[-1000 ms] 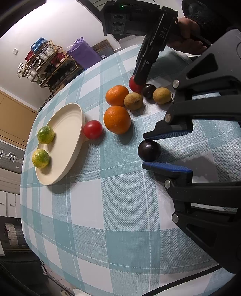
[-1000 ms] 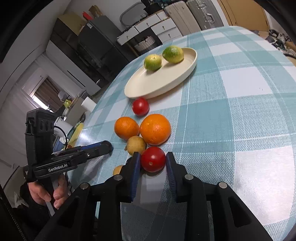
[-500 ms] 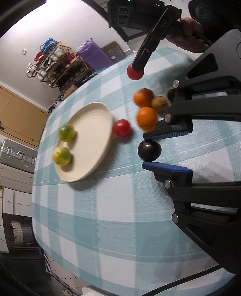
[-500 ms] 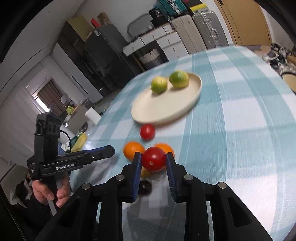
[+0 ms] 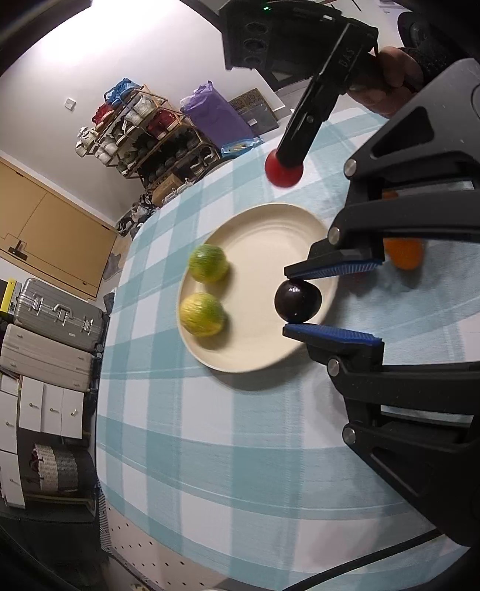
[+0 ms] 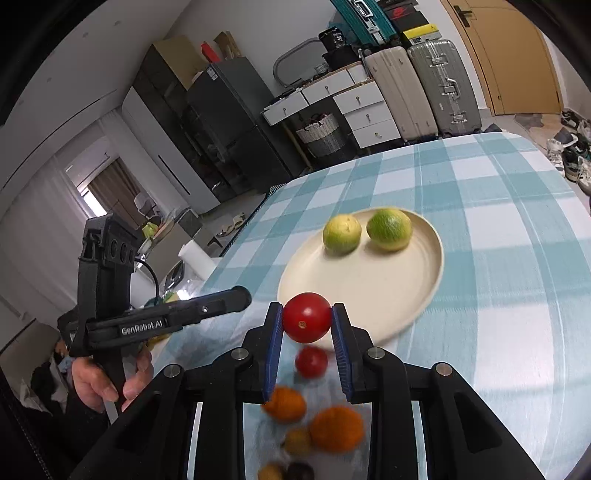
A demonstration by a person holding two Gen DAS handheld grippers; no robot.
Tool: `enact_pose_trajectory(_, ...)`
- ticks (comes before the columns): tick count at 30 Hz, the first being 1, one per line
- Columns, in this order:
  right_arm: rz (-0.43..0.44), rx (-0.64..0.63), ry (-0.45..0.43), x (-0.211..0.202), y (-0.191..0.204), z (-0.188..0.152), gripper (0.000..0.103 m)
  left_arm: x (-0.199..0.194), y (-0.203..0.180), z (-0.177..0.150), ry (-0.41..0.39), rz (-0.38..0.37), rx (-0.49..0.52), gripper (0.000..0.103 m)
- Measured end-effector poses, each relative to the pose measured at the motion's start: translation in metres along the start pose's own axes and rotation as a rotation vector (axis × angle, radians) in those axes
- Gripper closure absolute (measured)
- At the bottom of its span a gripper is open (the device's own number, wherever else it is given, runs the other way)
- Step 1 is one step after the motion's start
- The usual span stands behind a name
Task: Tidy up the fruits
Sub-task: 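Lower the plum and tomato onto the cream plate and open both grippers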
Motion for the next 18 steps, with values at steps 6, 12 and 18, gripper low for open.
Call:
enact_pose_trajectory(6, 0.031, 0.063, 0.011, 0.030, -0.011, 0.032, 0.076, 0.027, 0.004, 0.027, 0.007, 0.009, 0.005, 0.082)
enact_pose_trajectory(12, 0.013, 0.092, 0.035, 0.060, -0.028, 0.051, 0.076, 0.051, 0.016, 0.043, 0.017, 0.017, -0.012, 0.082)
enact_pose_trajectory(18, -0.016, 0.116, 0.081, 0.090, -0.045, 0.055, 0.076, 0.074, 0.025, 0.051, 0.045, 0.012, -0.018, 0.082)
Point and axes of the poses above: each gripper's, at about its wrist camera, not at the fingertips, and x roughly the way its jaws point, y to its left, z to its top, the point moved 6 cm from there along x, roughly the way its jaws point
